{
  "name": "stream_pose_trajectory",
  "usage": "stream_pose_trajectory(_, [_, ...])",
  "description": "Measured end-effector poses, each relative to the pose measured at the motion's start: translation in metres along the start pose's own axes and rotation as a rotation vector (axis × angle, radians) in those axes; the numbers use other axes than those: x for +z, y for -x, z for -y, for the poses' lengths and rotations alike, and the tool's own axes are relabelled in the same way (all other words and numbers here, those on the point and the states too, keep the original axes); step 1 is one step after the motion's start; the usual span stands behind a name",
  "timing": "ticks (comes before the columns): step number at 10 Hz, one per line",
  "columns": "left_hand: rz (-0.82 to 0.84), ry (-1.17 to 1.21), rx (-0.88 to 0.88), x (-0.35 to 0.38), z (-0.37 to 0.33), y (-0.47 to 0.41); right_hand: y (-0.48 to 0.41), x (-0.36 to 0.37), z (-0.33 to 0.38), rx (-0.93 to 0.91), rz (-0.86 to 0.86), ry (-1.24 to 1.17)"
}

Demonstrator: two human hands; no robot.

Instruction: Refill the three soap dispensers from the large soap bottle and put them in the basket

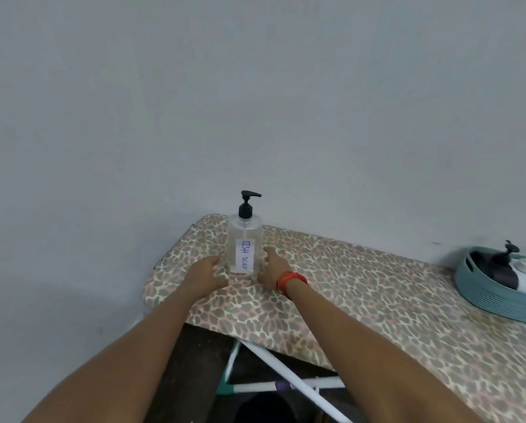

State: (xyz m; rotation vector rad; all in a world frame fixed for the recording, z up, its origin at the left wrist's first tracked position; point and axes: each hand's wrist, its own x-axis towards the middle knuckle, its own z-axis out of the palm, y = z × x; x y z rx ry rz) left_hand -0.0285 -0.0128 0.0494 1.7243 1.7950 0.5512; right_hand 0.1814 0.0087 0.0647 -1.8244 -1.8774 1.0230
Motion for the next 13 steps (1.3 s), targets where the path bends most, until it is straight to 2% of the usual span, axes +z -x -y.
stream_pose_trajectory(2, [-0.027, 0.036, 0.096, 0.012, -0.005, -0.023, -0.019, 0.015, -0.006, -0.107, -0.066, 0.015])
stream_pose_trajectory(4, [0.006, 0.087, 0.129, 0.032, -0.034, -0.035, -0.018, -0.008, -0.038, -0.083, -0.140, -0.109])
stream_pose_trajectory(7, [0.199, 0.158, 0.335, 0.149, -0.165, -0.072, 0.018, -0.128, -0.161, 0.122, -0.293, 0.015])
stream_pose_trajectory(9, [0.215, 0.133, 0.387, 0.216, -0.217, -0.095, 0.025, -0.172, -0.220, 0.202, -0.383, -0.073])
stream_pose_trajectory(11, [0.117, 0.111, 0.437, 0.234, -0.219, -0.101, 0.012, -0.177, -0.239, 0.171, -0.414, -0.122])
stream_pose_trajectory(12, [0.125, 0.080, 0.455, 0.236, -0.218, -0.101, 0.010, -0.176, -0.243, 0.174, -0.347, -0.118])
stream_pose_trajectory(13, [0.106, -0.042, 0.452, 0.236, -0.216, -0.094, 0.015, -0.177, -0.242, 0.208, -0.339, -0.010])
